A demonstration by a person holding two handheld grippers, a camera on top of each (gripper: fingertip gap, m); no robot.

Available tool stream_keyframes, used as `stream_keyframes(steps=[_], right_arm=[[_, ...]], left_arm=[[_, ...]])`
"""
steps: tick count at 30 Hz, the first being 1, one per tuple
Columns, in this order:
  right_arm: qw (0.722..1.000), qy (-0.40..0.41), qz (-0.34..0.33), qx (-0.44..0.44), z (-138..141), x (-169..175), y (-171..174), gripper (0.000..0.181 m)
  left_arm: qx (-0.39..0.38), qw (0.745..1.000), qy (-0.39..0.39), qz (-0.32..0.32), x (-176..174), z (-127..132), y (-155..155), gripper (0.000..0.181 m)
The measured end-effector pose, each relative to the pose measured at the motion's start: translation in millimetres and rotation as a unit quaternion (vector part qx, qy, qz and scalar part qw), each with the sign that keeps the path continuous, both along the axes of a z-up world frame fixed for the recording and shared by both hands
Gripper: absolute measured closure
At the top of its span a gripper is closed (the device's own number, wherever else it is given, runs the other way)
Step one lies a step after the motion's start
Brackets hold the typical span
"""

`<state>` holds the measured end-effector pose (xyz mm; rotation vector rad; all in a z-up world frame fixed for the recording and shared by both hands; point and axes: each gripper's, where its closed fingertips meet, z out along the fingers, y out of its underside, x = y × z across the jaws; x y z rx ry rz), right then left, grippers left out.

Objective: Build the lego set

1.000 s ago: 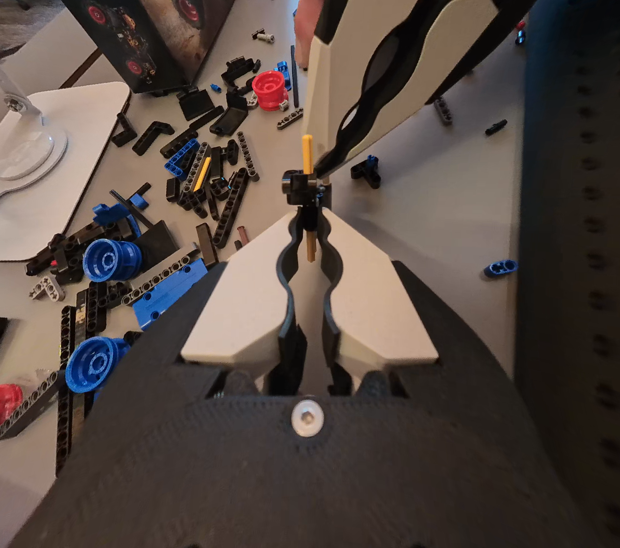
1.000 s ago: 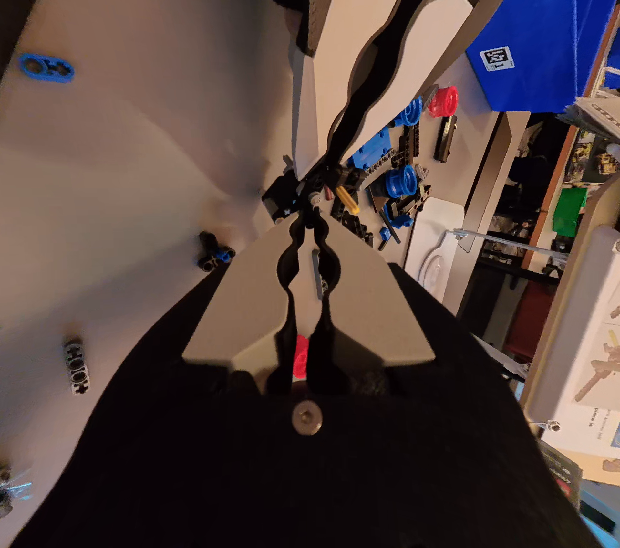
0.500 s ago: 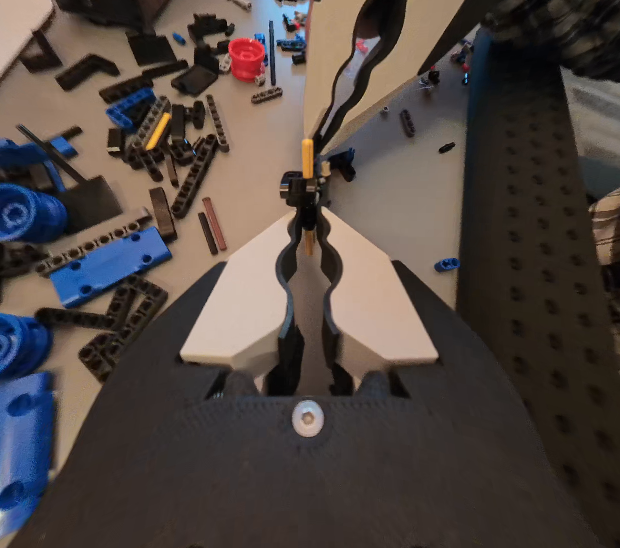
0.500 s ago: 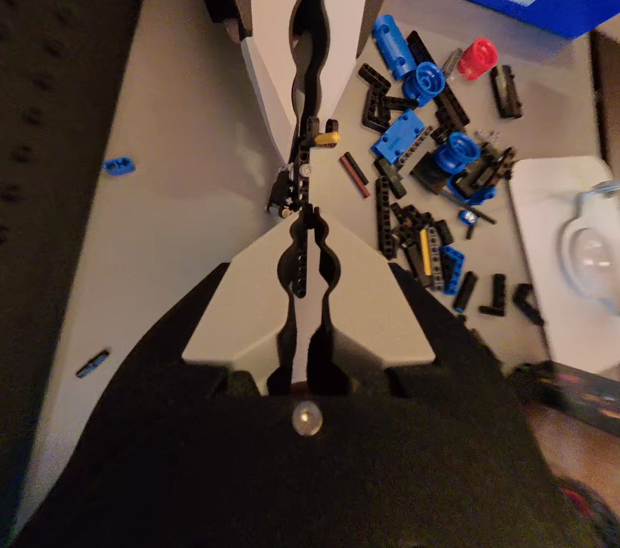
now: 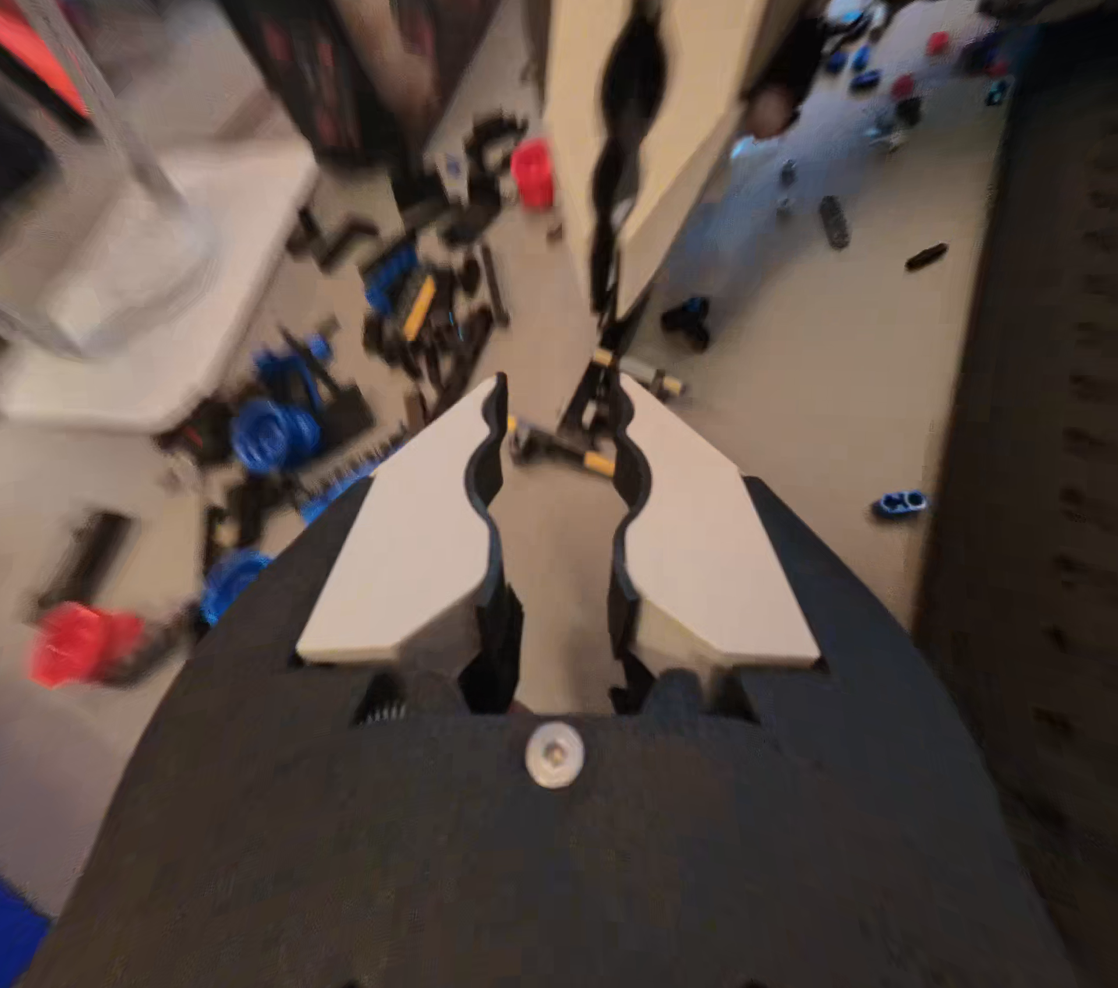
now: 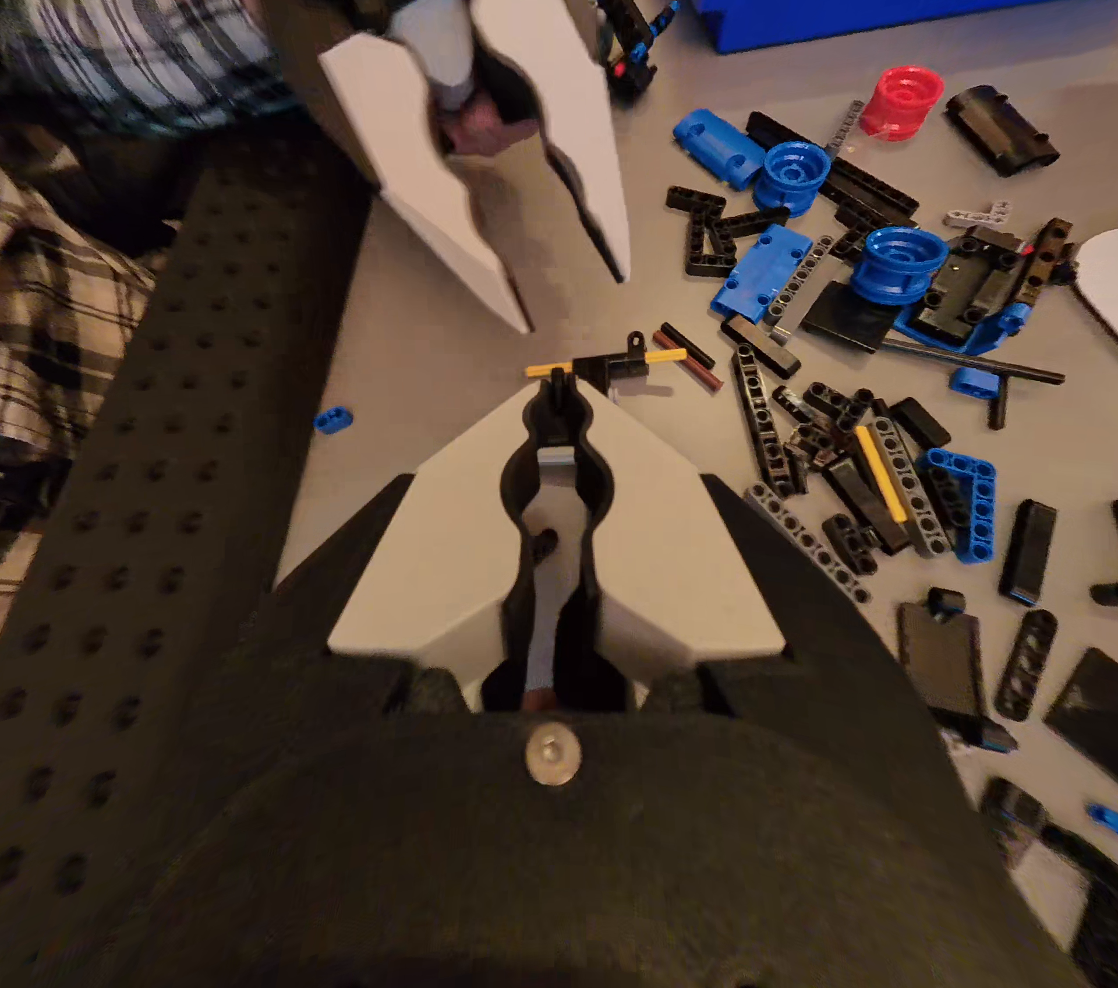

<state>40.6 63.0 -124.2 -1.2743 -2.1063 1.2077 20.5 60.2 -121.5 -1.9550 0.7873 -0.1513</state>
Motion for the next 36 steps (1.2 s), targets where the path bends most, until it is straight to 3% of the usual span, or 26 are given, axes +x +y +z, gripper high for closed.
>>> stream_keyframes(steps=[1, 4, 9, 19, 36], right_arm=[[1.0, -0.003, 0.0, -0.014, 1, 0, -1, 0.178], [0.998, 0.0, 0.002, -0.056, 9, 0, -5, 0.178], [0.995, 0.008, 0.002, -0.104, 20, 2, -8, 0.178], [0.986, 0.04, -0.01, -0.159, 39, -1, -5, 0.172], [0.982, 0.053, -0.001, -0.182, 44, 2, -5, 0.177]], left_arm=[[0.051, 0.998, 0.043, -0.008, 5, 10, 1, 0.153], [0.124, 0.98, 0.15, -0.044, 22, 12, 0, 0.161], [0.172, 0.961, 0.213, -0.044, 25, 16, 5, 0.178], [0.225, 0.952, 0.208, -0.023, 24, 35, 6, 0.179], [0.228, 0.955, 0.186, -0.026, 25, 37, 6, 0.179]])
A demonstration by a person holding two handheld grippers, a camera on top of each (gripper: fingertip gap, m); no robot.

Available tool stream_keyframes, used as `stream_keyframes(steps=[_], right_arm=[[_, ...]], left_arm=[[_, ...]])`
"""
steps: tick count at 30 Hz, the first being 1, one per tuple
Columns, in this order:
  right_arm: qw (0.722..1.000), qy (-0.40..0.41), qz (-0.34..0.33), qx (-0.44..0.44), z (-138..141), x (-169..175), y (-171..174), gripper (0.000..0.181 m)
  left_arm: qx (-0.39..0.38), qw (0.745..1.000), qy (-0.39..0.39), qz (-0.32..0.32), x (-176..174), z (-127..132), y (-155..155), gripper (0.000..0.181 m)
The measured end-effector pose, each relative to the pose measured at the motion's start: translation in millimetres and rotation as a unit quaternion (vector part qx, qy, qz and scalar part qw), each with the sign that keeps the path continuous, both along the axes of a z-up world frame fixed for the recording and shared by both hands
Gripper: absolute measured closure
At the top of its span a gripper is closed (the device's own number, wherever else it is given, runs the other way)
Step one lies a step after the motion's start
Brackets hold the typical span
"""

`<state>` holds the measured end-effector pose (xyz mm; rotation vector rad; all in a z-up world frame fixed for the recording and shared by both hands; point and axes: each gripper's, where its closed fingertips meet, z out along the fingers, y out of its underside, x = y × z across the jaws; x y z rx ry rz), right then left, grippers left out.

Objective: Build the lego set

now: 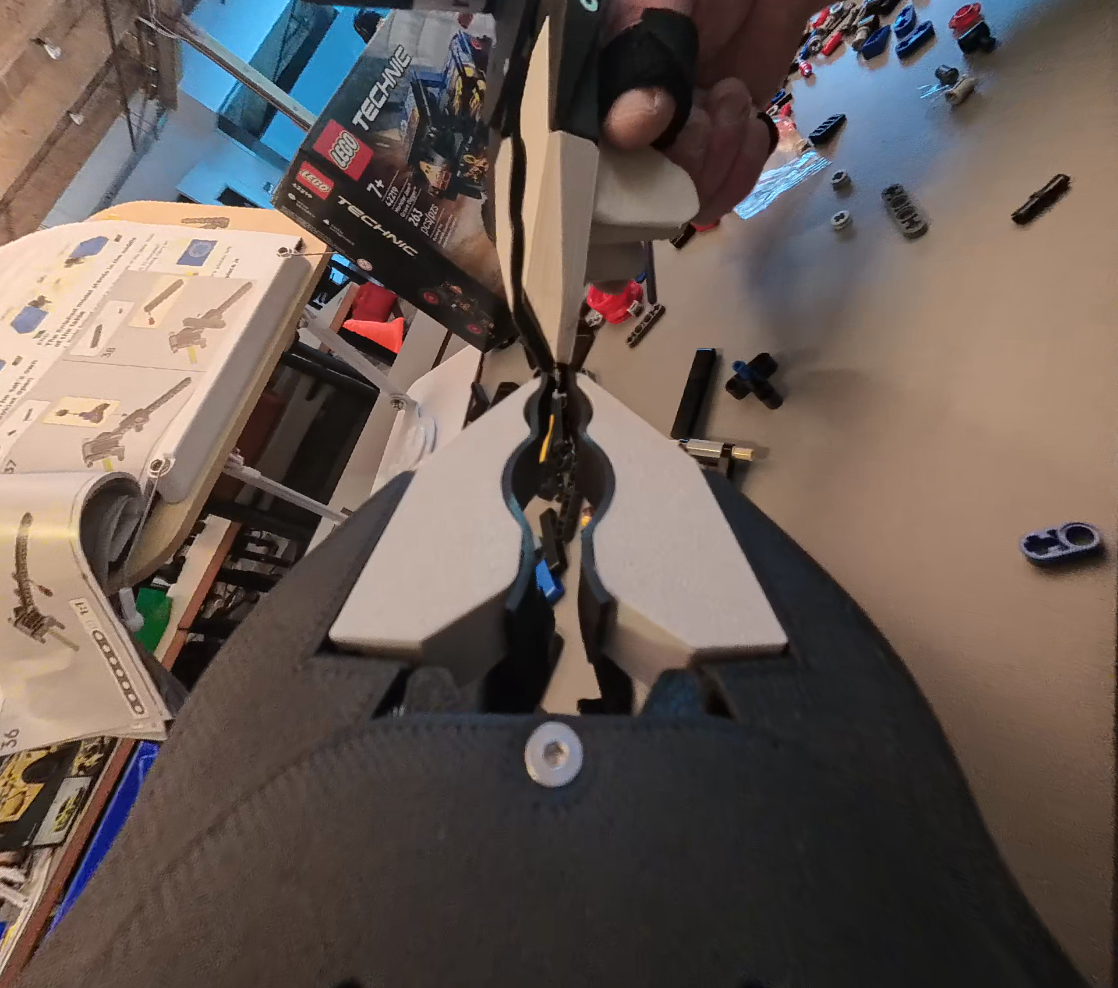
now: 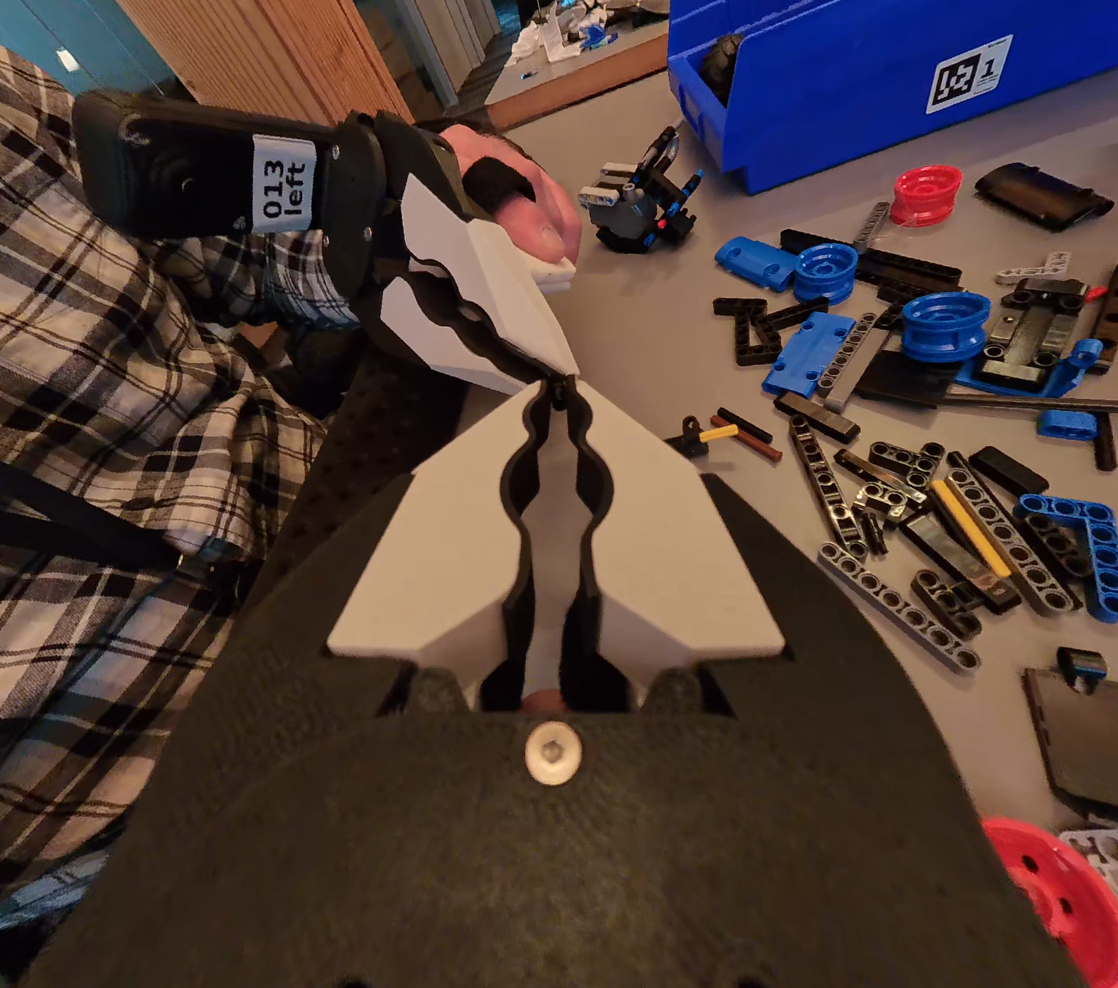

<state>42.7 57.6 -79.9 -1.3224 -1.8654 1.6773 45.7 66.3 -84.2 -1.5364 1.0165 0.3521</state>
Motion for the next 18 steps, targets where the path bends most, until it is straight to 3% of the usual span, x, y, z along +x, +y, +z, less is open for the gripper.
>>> stream_keyframes(steps=[18], right_arm=[[1.0, 0.016, -0.006, 0.013, 4.5, -0.6, 2.3, 0.178]], left_arm=[[0.001, 1.0, -0.028, 0.009, -2.0, 3.7, 1.0, 0.178]])
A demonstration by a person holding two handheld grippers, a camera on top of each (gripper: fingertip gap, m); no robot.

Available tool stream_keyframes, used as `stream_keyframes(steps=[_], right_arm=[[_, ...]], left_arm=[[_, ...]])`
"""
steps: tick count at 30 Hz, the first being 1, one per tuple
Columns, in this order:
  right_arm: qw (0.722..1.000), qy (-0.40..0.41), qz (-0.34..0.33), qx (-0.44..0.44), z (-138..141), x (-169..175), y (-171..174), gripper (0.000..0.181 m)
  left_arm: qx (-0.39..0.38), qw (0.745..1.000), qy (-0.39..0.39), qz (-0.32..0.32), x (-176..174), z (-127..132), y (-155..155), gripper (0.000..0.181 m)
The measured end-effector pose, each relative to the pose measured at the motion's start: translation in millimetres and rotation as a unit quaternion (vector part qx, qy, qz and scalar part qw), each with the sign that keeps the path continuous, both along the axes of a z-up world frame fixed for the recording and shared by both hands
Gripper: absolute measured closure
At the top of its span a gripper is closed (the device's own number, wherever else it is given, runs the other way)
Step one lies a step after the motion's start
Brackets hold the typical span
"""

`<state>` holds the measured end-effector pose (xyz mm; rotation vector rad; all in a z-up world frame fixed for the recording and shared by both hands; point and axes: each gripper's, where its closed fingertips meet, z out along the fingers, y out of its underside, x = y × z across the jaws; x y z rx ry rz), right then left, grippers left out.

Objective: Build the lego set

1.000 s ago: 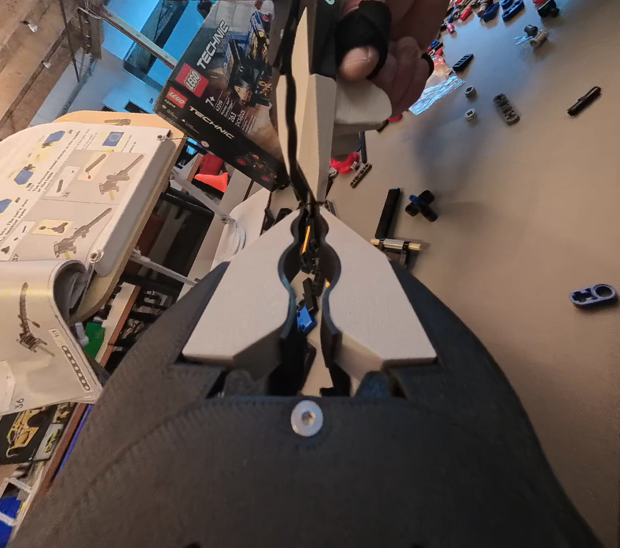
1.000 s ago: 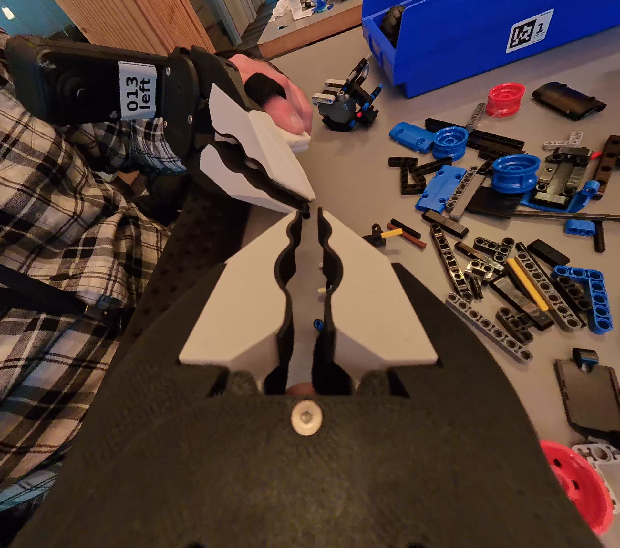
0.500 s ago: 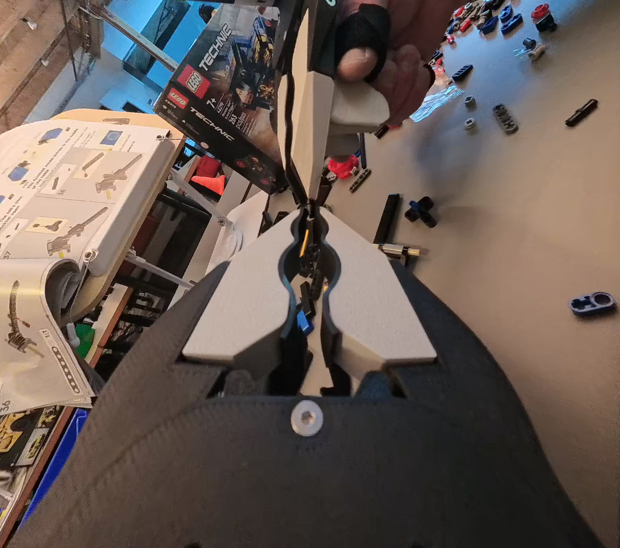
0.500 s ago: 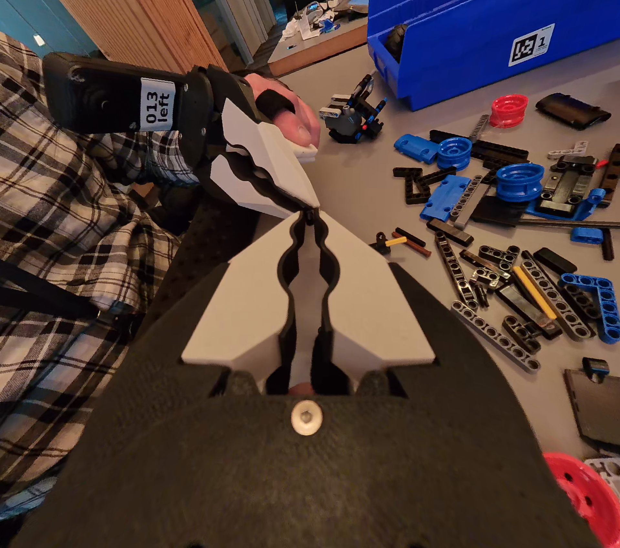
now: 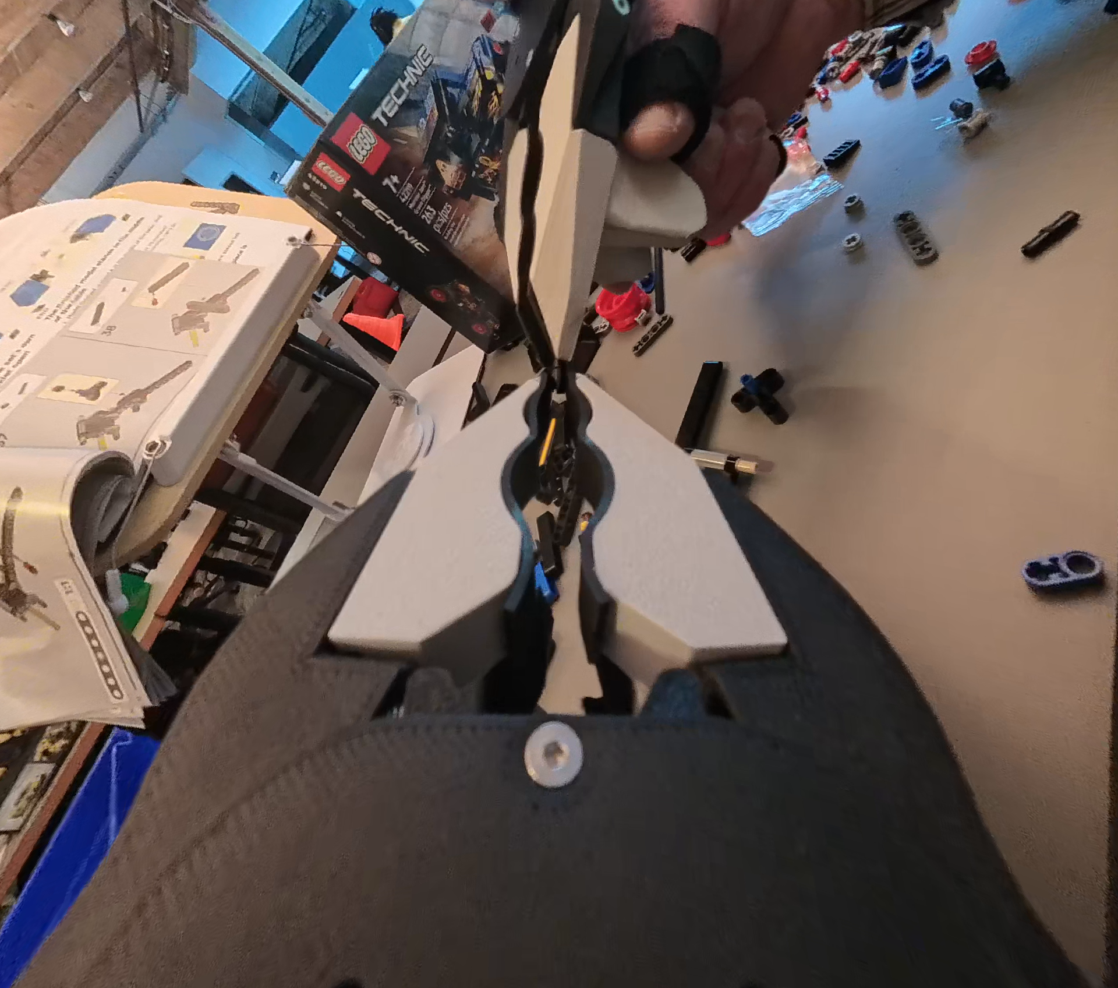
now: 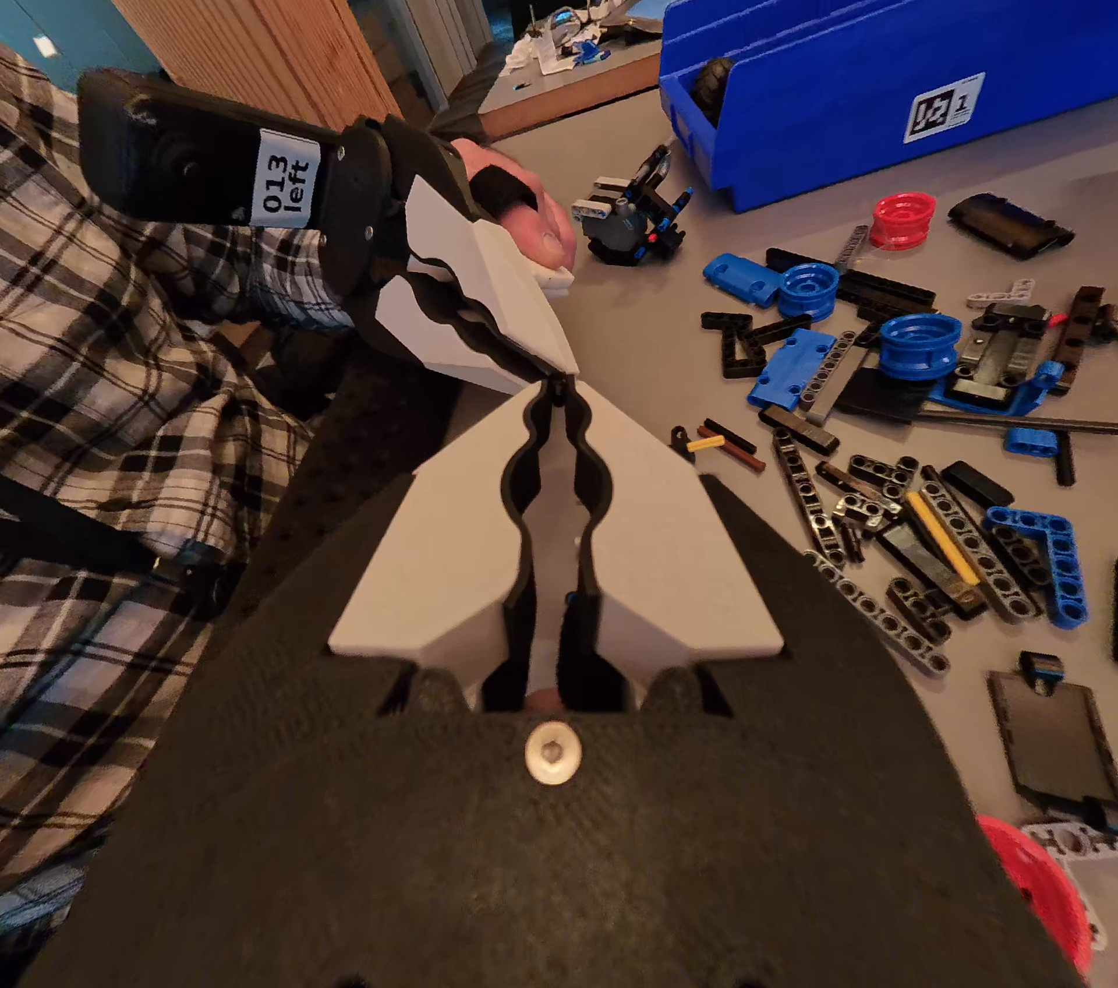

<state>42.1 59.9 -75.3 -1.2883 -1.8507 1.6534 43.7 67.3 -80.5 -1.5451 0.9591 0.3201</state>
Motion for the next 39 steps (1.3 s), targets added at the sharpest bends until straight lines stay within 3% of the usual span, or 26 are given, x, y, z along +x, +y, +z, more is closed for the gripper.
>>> stream_keyframes(steps=[1, 3, 6, 11, 17, 20, 26, 36, 39], right_arm=[[1.0, 0.001, -0.005, 0.002, 0, -1, 1, 0.178], [1.0, -0.005, -0.008, 0.008, -4, -2, 3, 0.178], [0.999, -0.021, -0.023, 0.041, -14, -3, 13, 0.179], [0.991, -0.072, -0.03, 0.113, -42, -9, 26, 0.178], [0.978, -0.124, -0.026, 0.163, -73, -10, 33, 0.178], [0.978, -0.135, -0.019, 0.16, -78, -8, 33, 0.178], [0.974, -0.145, 0.0, 0.173, -87, -1, 26, 0.179], [0.977, -0.126, 0.042, 0.169, -86, 6, 7, 0.178], [0.978, -0.119, 0.045, 0.164, -85, 7, 5, 0.179]], left_arm=[[-0.007, 1.0, -0.007, 0.002, -1, 0, 1, 0.178], [-0.026, 0.999, -0.024, 0.018, -8, -4, 3, 0.161], [-0.144, 0.986, -0.066, 0.047, -22, -34, 3, 0.145], [-0.332, 0.924, -0.176, 0.071, -32, -84, -8, 0.145], [-0.402, 0.881, -0.239, 0.064, -23, -96, -6, 0.15], [-0.404, 0.883, -0.231, 0.058, -24, -97, -3, 0.167], [-0.39, 0.898, -0.201, 0.033, -22, -97, -2, 0.17], [-0.385, 0.917, -0.077, -0.071, -20, -97, -9, 0.172], [-0.369, 0.922, -0.076, -0.093, -16, -97, -9, 0.172]])
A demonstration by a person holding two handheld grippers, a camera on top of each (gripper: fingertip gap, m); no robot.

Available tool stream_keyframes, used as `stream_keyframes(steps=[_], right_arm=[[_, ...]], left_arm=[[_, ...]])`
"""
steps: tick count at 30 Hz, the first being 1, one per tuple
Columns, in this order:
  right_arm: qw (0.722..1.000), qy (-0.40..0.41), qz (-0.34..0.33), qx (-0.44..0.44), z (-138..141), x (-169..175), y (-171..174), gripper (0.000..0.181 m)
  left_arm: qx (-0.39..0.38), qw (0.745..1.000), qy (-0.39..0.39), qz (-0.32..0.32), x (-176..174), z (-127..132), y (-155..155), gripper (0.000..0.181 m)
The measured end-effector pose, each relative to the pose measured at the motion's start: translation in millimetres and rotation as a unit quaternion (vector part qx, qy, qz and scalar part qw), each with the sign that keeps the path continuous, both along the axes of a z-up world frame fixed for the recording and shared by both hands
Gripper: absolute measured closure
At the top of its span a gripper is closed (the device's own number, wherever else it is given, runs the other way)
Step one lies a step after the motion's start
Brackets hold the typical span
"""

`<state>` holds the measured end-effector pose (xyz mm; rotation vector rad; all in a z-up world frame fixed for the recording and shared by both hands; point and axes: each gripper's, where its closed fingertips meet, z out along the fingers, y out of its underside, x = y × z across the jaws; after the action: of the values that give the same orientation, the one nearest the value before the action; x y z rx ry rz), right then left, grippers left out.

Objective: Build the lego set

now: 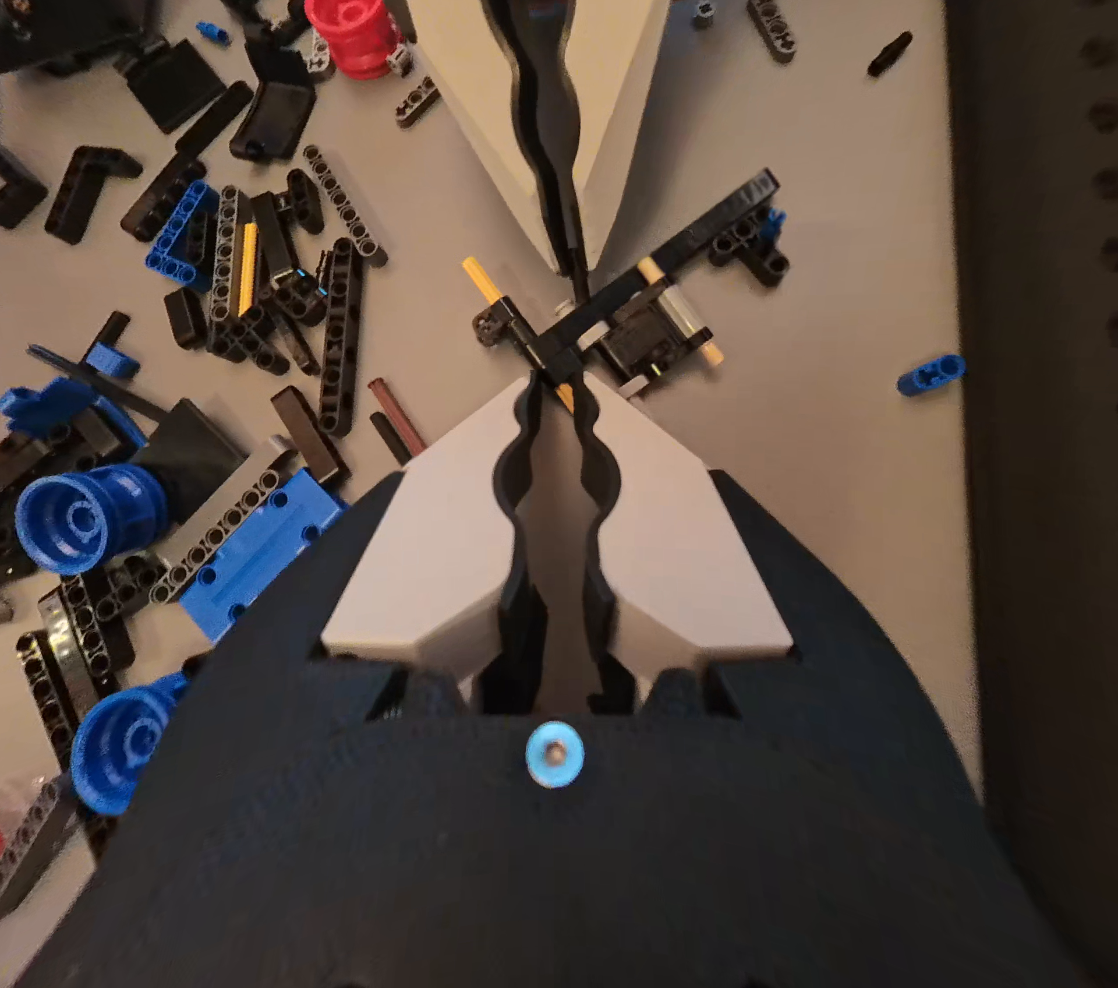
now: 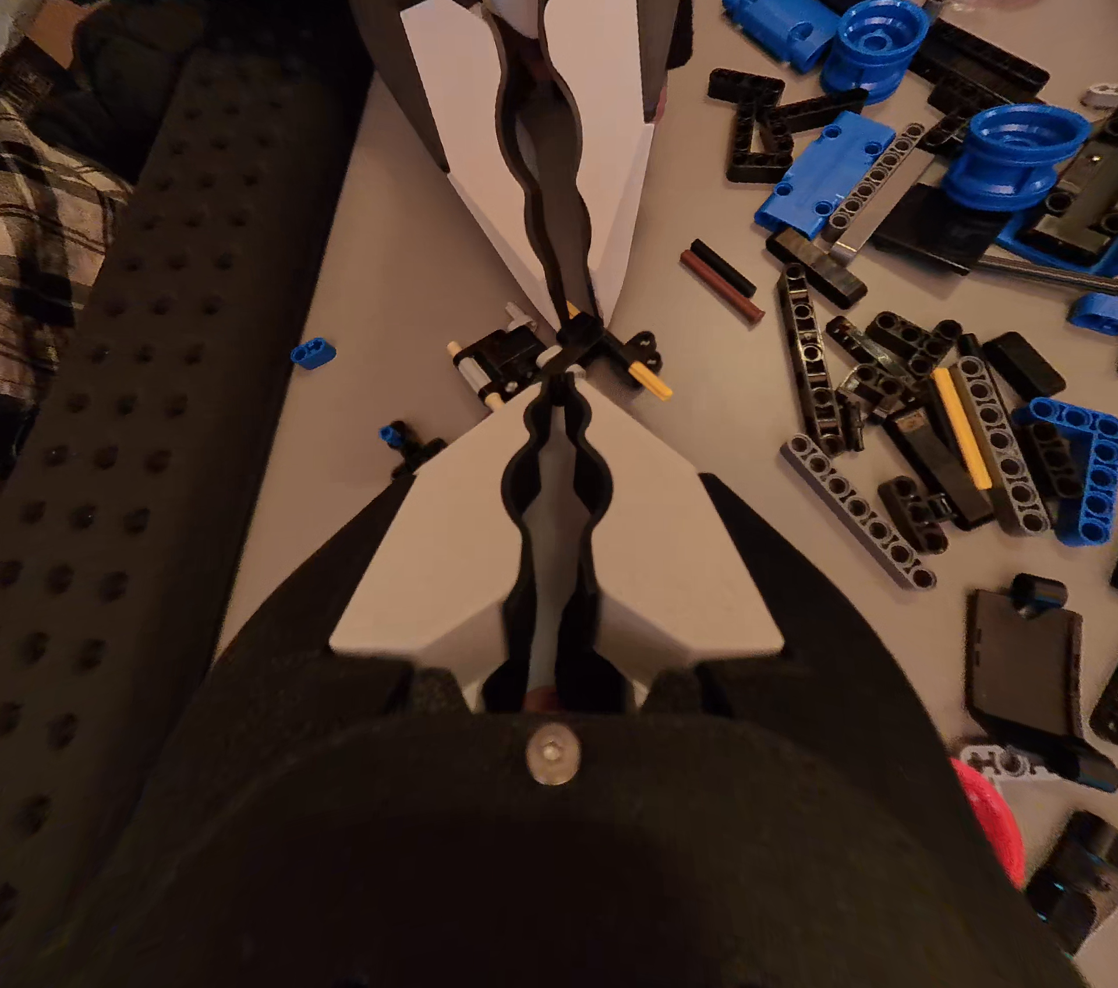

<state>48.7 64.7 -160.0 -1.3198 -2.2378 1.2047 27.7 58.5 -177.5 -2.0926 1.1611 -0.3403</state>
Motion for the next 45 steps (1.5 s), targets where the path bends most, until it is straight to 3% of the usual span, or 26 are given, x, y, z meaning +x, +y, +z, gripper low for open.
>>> stream_keyframes(steps=[26, 45], right_arm=[[0.999, -0.022, 0.026, -0.025, -4, 4, -5, 0.179], [1.0, -0.01, 0.029, 0.008, -8, 7, -8, 0.18]], left_arm=[[0.038, 0.999, -0.008, -0.005, 1, -1, 1, 0.174], [0.062, 0.998, 0.011, 0.009, 1, -2, 1, 0.175]])
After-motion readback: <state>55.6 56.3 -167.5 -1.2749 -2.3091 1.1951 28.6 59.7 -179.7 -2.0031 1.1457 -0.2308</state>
